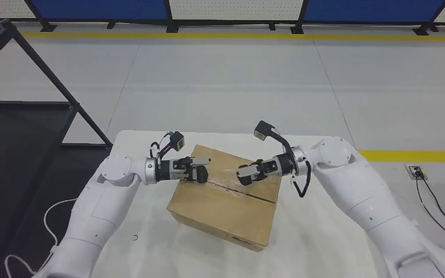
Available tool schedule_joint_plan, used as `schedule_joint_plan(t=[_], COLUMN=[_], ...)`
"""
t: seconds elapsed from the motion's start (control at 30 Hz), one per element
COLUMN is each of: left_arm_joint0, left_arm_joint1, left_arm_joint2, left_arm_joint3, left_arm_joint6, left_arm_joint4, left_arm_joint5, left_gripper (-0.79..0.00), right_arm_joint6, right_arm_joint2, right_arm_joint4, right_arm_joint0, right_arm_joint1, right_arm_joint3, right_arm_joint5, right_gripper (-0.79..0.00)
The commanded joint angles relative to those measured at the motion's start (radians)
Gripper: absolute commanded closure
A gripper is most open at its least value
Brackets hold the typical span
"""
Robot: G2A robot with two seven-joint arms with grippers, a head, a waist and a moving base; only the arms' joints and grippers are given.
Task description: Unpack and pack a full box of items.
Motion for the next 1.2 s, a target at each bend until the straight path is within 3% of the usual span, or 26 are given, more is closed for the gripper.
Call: schedule_joint_plan(t=[0.0, 0.13, 0.3, 0.47, 0.77, 0.87, 1.17], left_arm_joint0=[0.000, -0.001, -0.004, -0.005, -0.002, -0.001, -0.001], left_arm_joint1=[0.000, -0.001, -0.003, -0.003, -0.001, 0.000, 0.001], left_arm_joint2=[0.000, 0.003, 0.004, 0.004, -0.005, -0.007, -0.010], left_arm_joint3=[0.000, 0.002, 0.007, 0.011, 0.008, 0.004, 0.000], left_arm_joint6=[0.000, 0.000, 0.000, 0.000, 0.002, 0.000, -0.003], left_arm_joint4=[0.000, 0.001, -0.002, -0.004, -0.011, -0.010, -0.008], left_arm_joint5=[0.000, 0.001, -0.001, -0.006, -0.011, -0.012, -0.010], left_gripper=[-0.785, -0.785, -0.785, -0.785, -0.785, -0.785, -0.785], right_arm_joint6=[0.015, -0.004, -0.065, -0.125, -0.125, -0.175, -0.362], right_arm_joint2=[0.020, 0.016, -0.010, 0.005, 0.005, 0.001, -0.064], right_arm_joint4=[0.016, -0.040, -0.133, -0.069, -0.069, -0.106, -0.303], right_arm_joint0=[-0.028, -0.068, -0.067, -0.053, -0.053, -0.067, -0.002], right_arm_joint1=[0.021, 0.042, 0.037, 0.020, 0.020, 0.018, -0.038], right_arm_joint3=[-0.063, -0.131, -0.096, -0.030, -0.030, -0.057, 0.010], right_arm_joint5=[0.015, -0.004, -0.065, -0.089, -0.089, -0.075, -0.182], right_gripper=[-0.785, -0.785, -0.785, -0.785, -0.785, -0.785, -0.785])
